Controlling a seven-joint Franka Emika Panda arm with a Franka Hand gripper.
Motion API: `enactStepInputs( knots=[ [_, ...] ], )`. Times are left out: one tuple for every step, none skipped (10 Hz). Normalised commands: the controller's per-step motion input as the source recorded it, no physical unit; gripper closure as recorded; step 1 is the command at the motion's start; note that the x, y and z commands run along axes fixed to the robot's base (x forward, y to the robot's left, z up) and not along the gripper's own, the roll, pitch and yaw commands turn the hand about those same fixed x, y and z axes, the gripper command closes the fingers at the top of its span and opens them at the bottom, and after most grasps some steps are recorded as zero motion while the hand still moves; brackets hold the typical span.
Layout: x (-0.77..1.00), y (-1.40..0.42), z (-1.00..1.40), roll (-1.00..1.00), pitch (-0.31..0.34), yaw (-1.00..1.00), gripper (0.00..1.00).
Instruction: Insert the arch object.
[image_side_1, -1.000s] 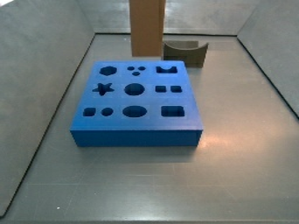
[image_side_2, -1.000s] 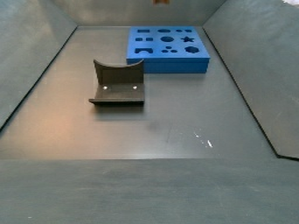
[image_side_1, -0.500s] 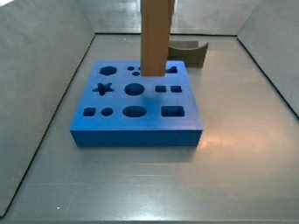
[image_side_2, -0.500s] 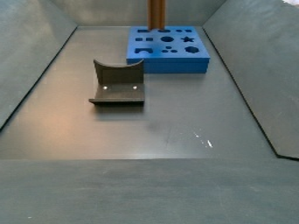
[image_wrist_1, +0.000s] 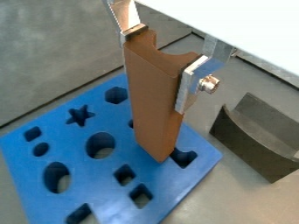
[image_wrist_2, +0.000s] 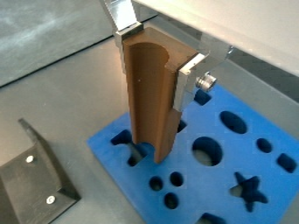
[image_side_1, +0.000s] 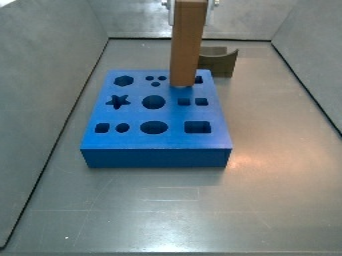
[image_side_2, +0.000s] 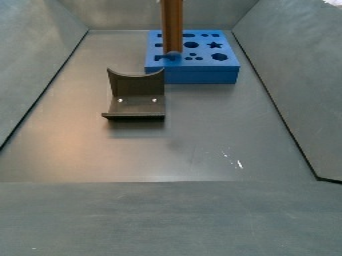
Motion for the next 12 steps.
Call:
enactStepInputs(
  knots=[
    [0.12, 0.32, -0.16, -0.08, 0.011, -0.07, 1.0],
    [0.15, 0.29, -0.15, -0.08, 0.019, -0.07, 1.0],
    [0.16, 0.27, -0.19, -0.08, 0.004, -0.08, 1.0],
    [0.17, 0.12, -0.22, -0.08, 0.0, -0.21, 1.0],
    [0.23, 0.0, -0.29, -0.14, 0.0, -0.3, 1.0],
    [0.12, 0.0, -0.43, -0.23, -0.047, -0.27, 1.0],
    [0.09, 0.0, -0.41, -0.28, -0.053, -0.29, 1.0],
    [0.09, 0.0, -0.38, -0.24, -0.049, -0.26, 1.0],
    [0.03, 0.0, -0.36, -0.15, -0.024, -0.12, 1.0],
    [0.02, 0.0, -0.32, -0.11, -0.029, -0.09, 1.0],
    [0.05, 0.0, -0.32, -0.07, -0.023, -0.05, 1.0],
    [0.16, 0.0, -0.32, -0.02, 0.0, -0.03, 1.0]
  ],
)
